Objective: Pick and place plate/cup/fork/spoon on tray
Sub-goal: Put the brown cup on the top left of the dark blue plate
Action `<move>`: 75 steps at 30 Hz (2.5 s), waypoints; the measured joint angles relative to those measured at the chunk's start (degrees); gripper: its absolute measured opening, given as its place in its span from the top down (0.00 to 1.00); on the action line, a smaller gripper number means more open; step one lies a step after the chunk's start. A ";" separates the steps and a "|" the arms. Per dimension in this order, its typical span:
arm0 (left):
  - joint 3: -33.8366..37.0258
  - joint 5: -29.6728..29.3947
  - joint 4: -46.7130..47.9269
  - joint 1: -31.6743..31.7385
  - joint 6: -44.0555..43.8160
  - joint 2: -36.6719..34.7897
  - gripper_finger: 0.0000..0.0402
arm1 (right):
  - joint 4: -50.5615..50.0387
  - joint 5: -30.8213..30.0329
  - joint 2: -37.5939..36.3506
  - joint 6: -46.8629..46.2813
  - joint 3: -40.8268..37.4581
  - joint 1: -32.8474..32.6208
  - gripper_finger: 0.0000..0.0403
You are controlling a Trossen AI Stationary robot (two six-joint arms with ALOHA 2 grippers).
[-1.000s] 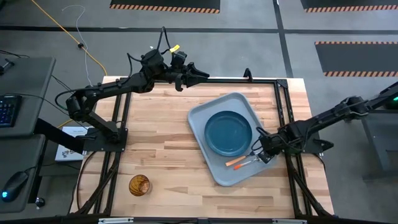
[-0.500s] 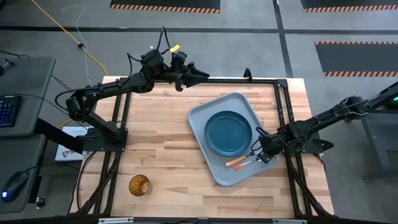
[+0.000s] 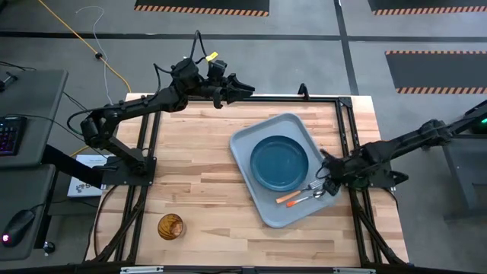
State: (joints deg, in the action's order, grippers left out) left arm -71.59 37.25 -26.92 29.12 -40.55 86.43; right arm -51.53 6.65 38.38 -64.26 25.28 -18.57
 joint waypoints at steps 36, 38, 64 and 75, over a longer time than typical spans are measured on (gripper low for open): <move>32.65 -42.62 12.24 -27.68 10.91 -28.37 0.60 | 68.21 -19.64 19.91 29.05 7.97 18.75 0.64; 32.65 -42.27 12.06 -27.68 13.39 -28.41 0.60 | 68.13 -19.62 21.05 29.89 8.76 18.75 0.64; 12.63 -43.03 71.43 -67.84 4.51 -17.94 0.60 | 64.98 -19.90 22.40 28.71 9.38 18.95 0.64; 10.34 -52.42 82.35 -83.33 -2.69 -5.94 0.60 | 59.82 -19.73 22.40 28.29 9.36 19.00 0.64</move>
State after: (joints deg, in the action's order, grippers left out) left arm -61.25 -15.17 55.43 -54.21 -43.25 80.49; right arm 8.29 -13.08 60.77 -35.97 34.63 0.43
